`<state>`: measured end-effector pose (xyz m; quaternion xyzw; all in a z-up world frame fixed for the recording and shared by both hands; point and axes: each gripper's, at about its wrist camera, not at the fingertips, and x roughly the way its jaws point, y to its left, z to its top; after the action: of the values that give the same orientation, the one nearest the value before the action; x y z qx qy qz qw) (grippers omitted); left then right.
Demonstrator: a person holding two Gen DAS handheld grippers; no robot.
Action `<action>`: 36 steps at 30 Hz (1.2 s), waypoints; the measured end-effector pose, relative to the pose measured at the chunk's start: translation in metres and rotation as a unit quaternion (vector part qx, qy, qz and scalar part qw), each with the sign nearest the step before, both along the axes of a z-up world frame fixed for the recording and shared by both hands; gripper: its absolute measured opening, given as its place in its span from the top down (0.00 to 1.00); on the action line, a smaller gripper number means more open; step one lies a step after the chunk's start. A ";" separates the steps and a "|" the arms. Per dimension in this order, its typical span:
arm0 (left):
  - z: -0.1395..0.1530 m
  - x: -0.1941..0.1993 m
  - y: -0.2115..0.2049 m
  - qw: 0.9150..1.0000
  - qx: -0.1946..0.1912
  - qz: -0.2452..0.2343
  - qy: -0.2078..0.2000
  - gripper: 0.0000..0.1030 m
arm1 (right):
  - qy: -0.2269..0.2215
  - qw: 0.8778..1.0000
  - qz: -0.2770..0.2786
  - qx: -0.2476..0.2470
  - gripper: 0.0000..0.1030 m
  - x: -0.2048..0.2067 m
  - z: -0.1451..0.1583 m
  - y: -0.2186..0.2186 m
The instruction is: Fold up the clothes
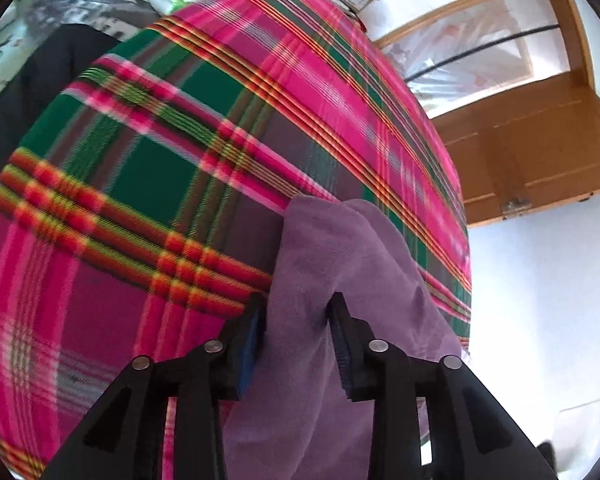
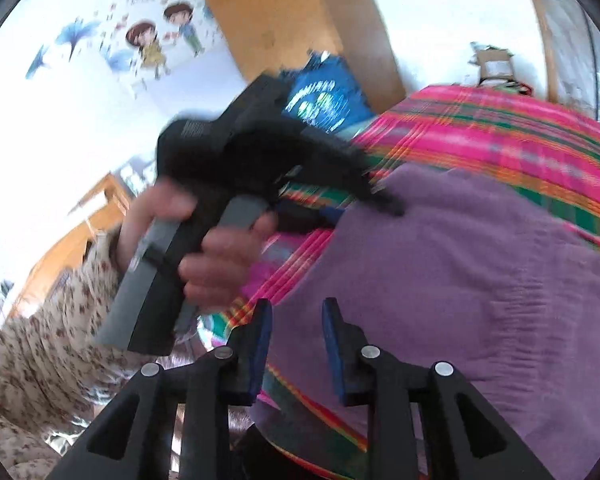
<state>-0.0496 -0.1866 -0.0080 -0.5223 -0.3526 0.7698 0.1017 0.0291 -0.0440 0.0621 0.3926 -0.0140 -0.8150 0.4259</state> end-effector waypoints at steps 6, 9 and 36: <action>0.014 0.024 -0.004 0.998 -0.042 0.045 0.021 0.59 | -0.006 0.994 -0.109 0.023 0.64 -0.011 -0.006 0.057; 0.022 0.038 -0.007 0.995 -0.061 0.067 0.033 0.59 | -0.022 0.993 -0.113 0.023 0.65 -0.023 -0.019 0.073; 0.049 0.069 0.189 0.957 -0.161 -0.195 0.145 0.57 | 0.046 0.887 -0.442 0.127 0.65 0.049 -0.040 0.320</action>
<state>0.0193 0.0023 0.0405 -0.4733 -0.0968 0.8490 0.2143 0.0784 0.2762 0.0224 0.3584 -0.0627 -0.9310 -0.0312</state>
